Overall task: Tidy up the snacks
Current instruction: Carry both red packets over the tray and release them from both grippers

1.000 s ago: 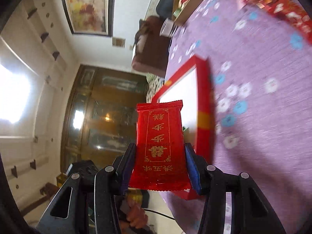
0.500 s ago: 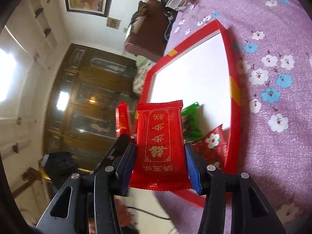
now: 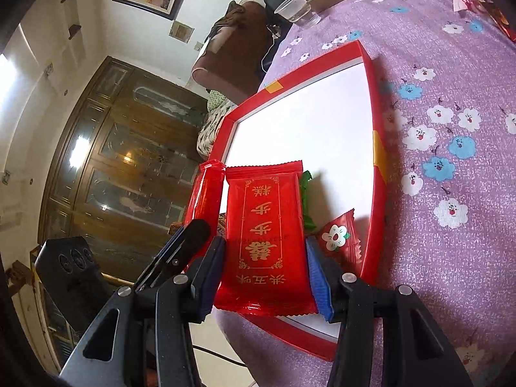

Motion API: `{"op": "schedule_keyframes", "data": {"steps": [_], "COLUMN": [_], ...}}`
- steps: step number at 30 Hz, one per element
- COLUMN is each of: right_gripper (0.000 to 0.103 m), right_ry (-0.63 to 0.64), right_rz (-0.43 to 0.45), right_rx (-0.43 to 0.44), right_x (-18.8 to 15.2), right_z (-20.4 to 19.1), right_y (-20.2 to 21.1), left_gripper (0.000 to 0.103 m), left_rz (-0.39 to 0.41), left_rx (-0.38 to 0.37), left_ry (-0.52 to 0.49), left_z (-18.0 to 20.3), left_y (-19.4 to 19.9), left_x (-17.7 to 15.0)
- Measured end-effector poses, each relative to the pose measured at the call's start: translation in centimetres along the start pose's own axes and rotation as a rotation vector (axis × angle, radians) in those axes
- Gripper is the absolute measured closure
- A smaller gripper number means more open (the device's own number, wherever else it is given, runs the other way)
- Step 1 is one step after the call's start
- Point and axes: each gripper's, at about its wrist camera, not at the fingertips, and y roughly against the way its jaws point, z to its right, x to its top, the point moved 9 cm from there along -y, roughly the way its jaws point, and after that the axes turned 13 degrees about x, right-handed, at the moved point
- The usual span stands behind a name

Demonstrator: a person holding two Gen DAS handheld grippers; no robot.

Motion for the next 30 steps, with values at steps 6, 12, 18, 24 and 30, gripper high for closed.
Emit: {"op": "schedule_keyframes", "data": {"steps": [6, 12, 18, 24, 30], "right_gripper": [0.053, 0.053, 0.054, 0.052, 0.051], "right_ry": [0.032, 0.057, 0.077, 0.093, 0.075], "right_rz": [0.006, 0.015, 0.029, 0.034, 0.071], "right_rx": [-0.031, -0.071, -0.090, -0.092, -0.033], "right_x": [0.3, 1.5, 2.4, 3.1, 4.3], "right_z": [-0.3, -0.2, 0.1, 0.3, 0.4], "right_y": [-0.3, -0.9, -1.0, -1.0, 0.4], "left_gripper": [0.058, 0.058, 0.058, 0.058, 0.044], "left_rz": [0.002, 0.007, 0.009, 0.018, 0.041], "left_rx": [0.019, 0.033, 0.048, 0.103, 0.153], "left_ry": [-0.003, -0.025, -0.049, -0.085, -0.090], "left_z": [-0.4, 0.0, 0.4, 0.6, 0.2], "left_y": [-0.4, -0.8, -1.4, -2.1, -2.2], "left_x": [0.0, 0.0, 0.0, 0.0, 0.7]}}
